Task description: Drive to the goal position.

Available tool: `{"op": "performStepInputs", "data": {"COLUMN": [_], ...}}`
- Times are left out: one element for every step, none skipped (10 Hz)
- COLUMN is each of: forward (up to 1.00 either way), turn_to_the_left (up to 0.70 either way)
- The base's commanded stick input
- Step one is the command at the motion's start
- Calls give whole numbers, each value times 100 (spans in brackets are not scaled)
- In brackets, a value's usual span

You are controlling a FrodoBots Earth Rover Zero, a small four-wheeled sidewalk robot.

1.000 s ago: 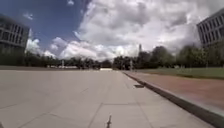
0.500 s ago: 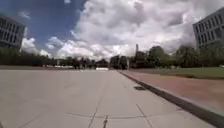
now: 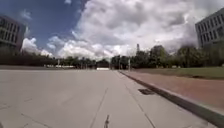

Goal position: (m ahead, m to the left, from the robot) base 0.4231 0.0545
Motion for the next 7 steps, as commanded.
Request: {"op": "performStepInputs", "data": {"forward": [100, 100, 100, 100, 100, 100, 100], "turn_to_the_left": [-1, -10, -35, -38, -40, -40, -40]}}
